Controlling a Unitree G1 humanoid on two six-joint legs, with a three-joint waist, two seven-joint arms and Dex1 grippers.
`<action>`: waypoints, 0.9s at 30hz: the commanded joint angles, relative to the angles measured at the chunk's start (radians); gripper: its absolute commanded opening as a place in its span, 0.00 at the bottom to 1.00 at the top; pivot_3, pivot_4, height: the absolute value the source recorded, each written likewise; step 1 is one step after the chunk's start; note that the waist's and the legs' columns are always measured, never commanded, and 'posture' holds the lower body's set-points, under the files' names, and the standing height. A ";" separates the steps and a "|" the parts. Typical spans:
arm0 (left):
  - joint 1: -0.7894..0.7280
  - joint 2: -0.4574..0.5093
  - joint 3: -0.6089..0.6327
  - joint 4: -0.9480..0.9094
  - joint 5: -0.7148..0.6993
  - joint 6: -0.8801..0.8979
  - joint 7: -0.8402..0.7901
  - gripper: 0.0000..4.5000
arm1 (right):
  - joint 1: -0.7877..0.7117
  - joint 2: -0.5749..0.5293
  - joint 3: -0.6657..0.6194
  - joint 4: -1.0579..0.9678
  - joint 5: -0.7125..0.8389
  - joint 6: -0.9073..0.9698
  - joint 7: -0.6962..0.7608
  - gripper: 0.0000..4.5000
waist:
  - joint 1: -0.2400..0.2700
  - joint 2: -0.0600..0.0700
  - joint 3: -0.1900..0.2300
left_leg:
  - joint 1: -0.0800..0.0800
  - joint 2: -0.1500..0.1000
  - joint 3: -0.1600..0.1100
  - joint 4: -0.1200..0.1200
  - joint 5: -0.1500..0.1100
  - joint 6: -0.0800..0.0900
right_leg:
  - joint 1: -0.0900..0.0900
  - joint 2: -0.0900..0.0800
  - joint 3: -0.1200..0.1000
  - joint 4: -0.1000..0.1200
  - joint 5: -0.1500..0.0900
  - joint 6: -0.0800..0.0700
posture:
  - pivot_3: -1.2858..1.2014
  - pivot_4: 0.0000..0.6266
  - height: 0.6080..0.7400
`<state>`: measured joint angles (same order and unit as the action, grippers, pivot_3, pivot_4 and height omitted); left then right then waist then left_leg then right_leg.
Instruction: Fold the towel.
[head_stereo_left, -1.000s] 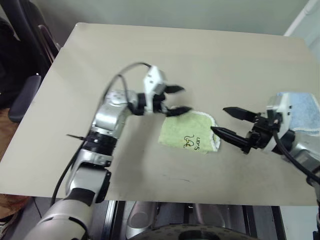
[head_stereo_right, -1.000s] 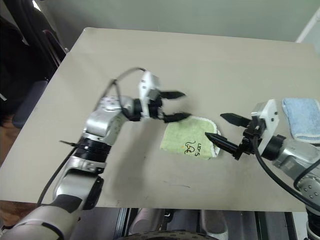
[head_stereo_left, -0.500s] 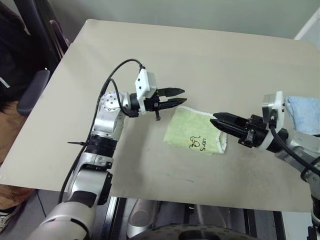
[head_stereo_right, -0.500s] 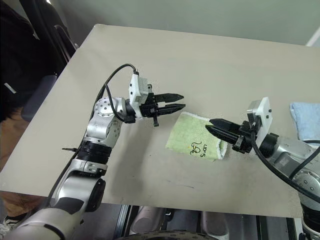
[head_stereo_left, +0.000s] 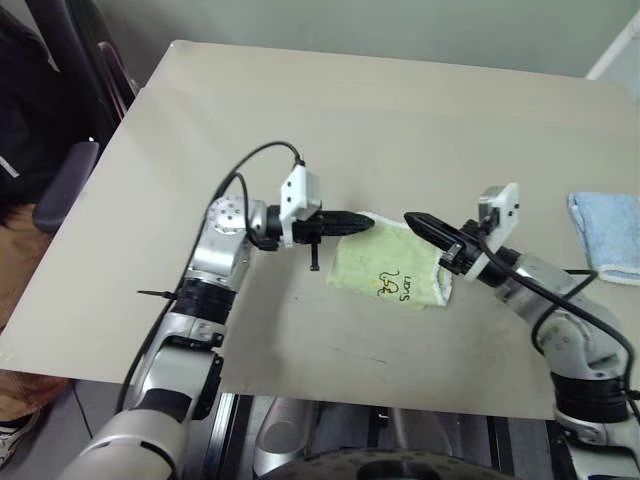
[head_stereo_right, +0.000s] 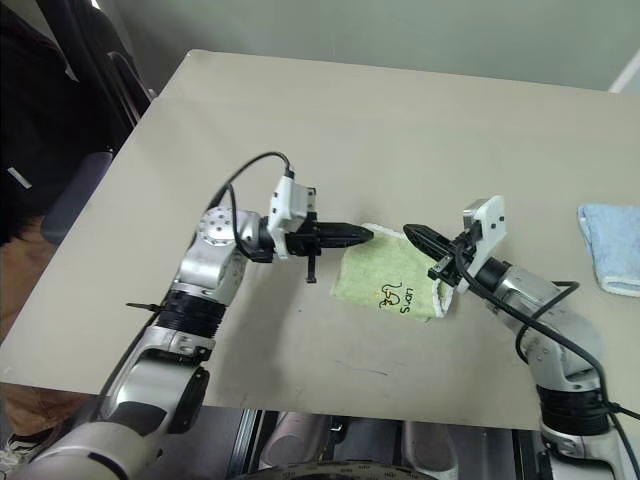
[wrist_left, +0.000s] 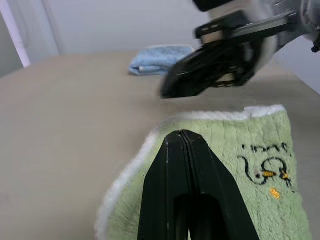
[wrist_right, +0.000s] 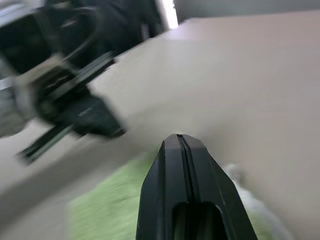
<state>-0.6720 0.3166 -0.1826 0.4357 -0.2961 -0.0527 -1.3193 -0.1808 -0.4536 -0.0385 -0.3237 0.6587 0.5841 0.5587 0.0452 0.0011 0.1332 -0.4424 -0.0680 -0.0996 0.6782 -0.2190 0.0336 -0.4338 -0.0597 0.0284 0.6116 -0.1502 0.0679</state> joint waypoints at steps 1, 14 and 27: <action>0.002 -0.018 -0.011 0.025 0.016 -0.044 -0.016 0.00 | 0.016 0.019 0.020 0.018 -0.052 -0.064 0.020 0.00 | -0.001 0.000 0.000 | 0.000 0.000 0.000 0.000 0.000 0.000 | 0.000 0.000 0.000 0.000 0.000 0.000 | 0.52 0.24 0.95; 0.012 -0.043 -0.034 0.207 0.097 -0.161 -0.013 0.00 | 0.078 0.129 0.112 0.251 -0.242 -0.246 0.037 0.00 | -0.005 0.002 -0.001 | 0.005 0.001 0.000 0.000 -0.009 -0.013 | 0.004 0.000 0.000 0.000 -0.001 -0.005 | 0.52 0.24 0.95; -0.016 0.052 0.085 -0.027 -0.121 0.262 -0.071 0.51 | 0.022 0.010 -0.005 -0.012 -0.009 0.006 0.107 0.00 | -0.008 0.004 -0.001 | 0.003 0.001 0.000 0.000 -0.004 -0.016 | 0.002 0.001 0.000 -0.001 -0.001 -0.011 | 0.52 0.24 0.95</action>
<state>-0.6642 0.3447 -0.1285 0.4871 -0.3674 0.1227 -1.3741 -0.1493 -0.4201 -0.0041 -0.2354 0.5666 0.5348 0.6368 0.0369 0.0049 0.1318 -0.4397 -0.0673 -0.0991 0.6776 -0.2231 0.0171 -0.4314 -0.0583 0.0284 0.6105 -0.1511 0.0562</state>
